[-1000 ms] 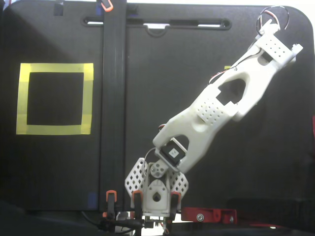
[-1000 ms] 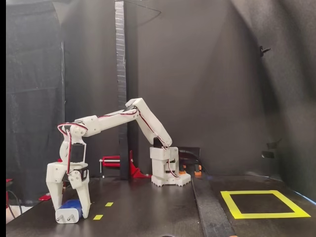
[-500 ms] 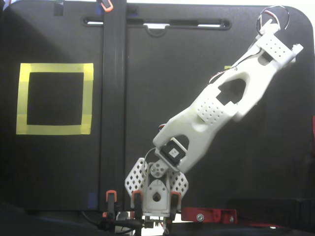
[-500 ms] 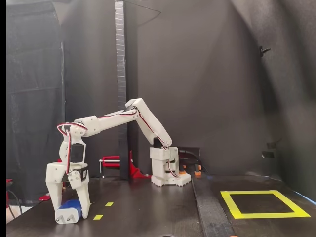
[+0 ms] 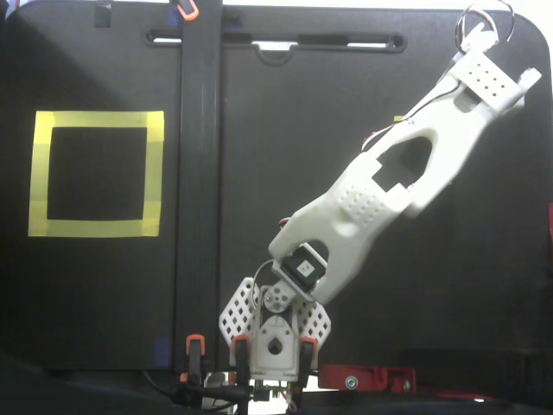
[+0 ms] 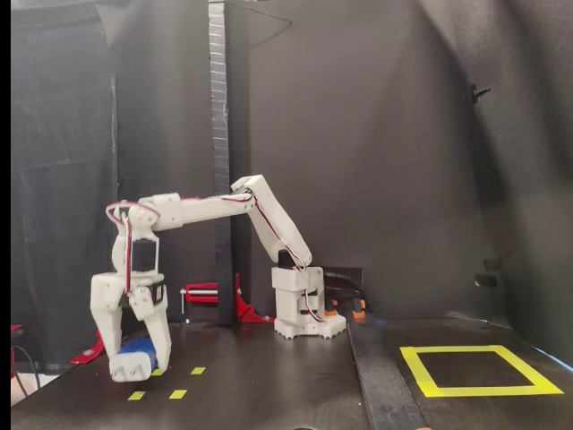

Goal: Grasp the block and place it in the designated area.

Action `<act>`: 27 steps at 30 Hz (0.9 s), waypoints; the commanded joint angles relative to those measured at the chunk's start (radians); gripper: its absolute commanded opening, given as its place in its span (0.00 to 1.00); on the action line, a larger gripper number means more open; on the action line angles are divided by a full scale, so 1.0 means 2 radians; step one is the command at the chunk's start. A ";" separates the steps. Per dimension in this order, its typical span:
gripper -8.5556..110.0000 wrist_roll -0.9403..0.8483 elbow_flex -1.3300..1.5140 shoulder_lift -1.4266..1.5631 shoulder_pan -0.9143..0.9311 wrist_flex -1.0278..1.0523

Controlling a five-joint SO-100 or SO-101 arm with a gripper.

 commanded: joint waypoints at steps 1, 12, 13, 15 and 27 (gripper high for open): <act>0.23 0.007 -0.023 0.057 -0.006 0.020; 0.23 0.025 -0.023 0.122 -0.015 0.088; 0.23 0.026 -0.023 0.127 -0.015 0.094; 0.23 0.026 -0.023 0.137 -0.015 0.104; 0.23 0.028 -0.021 0.148 -0.014 0.126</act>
